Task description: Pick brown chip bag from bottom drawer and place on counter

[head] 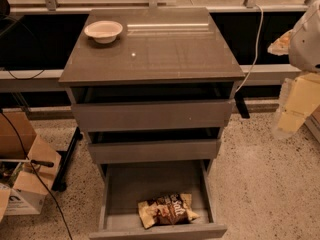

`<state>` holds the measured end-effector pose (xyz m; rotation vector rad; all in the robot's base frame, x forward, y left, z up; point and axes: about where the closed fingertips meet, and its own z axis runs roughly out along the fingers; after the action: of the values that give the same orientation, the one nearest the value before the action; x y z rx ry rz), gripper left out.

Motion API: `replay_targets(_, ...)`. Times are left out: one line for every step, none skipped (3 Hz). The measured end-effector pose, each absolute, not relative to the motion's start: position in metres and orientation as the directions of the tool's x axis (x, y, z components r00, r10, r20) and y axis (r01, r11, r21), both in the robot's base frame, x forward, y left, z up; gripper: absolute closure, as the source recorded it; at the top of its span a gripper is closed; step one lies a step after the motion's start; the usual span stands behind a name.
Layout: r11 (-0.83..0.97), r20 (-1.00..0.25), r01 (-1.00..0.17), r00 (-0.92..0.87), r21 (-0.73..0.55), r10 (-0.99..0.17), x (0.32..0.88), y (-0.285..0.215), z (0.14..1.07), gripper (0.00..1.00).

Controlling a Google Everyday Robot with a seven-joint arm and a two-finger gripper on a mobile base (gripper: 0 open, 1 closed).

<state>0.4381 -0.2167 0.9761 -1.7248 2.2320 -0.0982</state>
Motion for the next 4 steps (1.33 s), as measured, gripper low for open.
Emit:
replay_targets(0.270,-0.207,-0.931,-0.222,-0.245,-0.953,0.438,-0.217,0.976,0.00)
replay_targets(0.365,-0.232,-0.901,-0.313,-0.233,-0.921,0.447,-0.219,0.959,0.00)
replay_targets(0.489,-0.237,-0.846,-0.440,-0.215,-0.866,0.461,-0.221,0.928,0.00)
replay_targets(0.571,-0.220,-0.800,-0.533,-0.182,-0.817,0.472,-0.222,0.889,0.00)
